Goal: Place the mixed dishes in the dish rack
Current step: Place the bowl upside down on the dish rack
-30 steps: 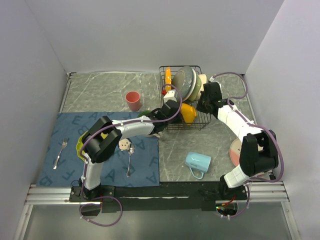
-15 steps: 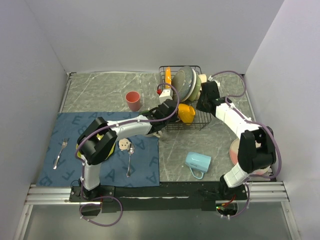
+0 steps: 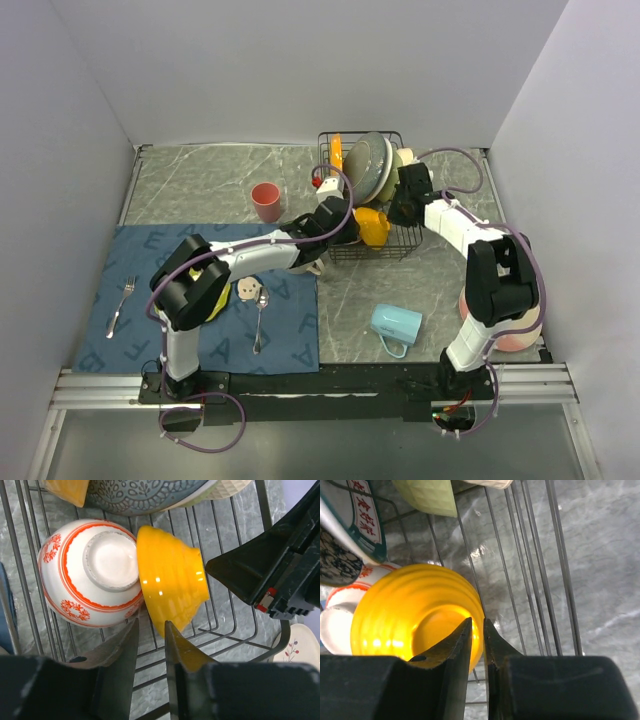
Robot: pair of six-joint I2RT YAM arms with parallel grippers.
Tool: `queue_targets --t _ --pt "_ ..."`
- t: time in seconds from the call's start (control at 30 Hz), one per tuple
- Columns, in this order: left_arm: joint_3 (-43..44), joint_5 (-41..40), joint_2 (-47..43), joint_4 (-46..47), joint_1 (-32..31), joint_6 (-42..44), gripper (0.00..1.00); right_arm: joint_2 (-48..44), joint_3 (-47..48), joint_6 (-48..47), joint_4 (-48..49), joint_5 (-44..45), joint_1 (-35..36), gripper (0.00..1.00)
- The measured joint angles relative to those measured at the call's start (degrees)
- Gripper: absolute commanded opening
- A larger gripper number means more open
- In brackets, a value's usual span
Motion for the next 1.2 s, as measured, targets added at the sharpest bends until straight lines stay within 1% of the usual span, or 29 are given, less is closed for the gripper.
queue_targets --t 0.2,0.23,0.33,0.4,0.43,0.5,0.53,0.63,0.73,0.83,0.9,1.17,1.2 --pt "-0.1 1.6 0.1 1.0 1.0 -0.1 0.33 2.1 -0.4 1.2 1.6 -3.1 -1.9 0.23" --pt "-0.1 1.9 0.2 1.1 1.2 -0.1 0.32 2.2 -0.5 1.4 1.6 -3.2 -2.2 0.23" --pt "0.0 2.3 0.8 1.5 1.3 -0.1 0.33 2.4 -0.7 1.7 1.8 -4.0 -2.8 0.22" --pt "0.0 2.6 1.1 1.5 1.3 -0.1 0.37 2.4 -0.7 1.8 1.9 -4.6 -3.0 0.22" --pt "0.0 2.8 1.2 1.5 1.3 -0.1 0.41 2.4 -0.6 1.8 1.9 -4.8 -3.1 0.22" --pt "0.0 3.0 1.2 1.5 1.3 -0.1 0.47 2.4 -0.7 1.8 1.9 -5.2 -3.2 0.23" --pt "0.0 3.1 1.2 1.6 1.3 -0.1 0.52 2.4 -0.6 1.8 1.9 -5.3 -3.3 0.23" --pt "0.0 3.5 1.2 2.1 1.3 0.0 0.62 2.4 -0.6 1.8 1.9 -5.6 -3.4 0.23" --pt "0.0 3.9 1.2 3.3 1.3 0.0 0.66 2.2 -0.7 1.8 1.9 -5.9 -3.4 0.24" --pt "0.0 4.9 1.2 5.0 1.3 0.1 0.67 1.8 -0.7 1.8 1.9 -7.0 -3.3 0.23" --pt "-0.1 5.5 1.2 6.1 1.3 0.1 0.67 1.6 -0.7 1.8 1.9 -7.6 -3.3 0.23" --pt "1.0 7.8 2.5 7.7 1.9 -0.4 0.56 1.0 -1.1 1.8 1.9 -8.8 -3.3 0.23" --pt "1.0 7.9 2.8 7.6 2.1 -0.6 0.52 1.0 -1.1 1.8 1.9 -8.9 -3.3 0.23"
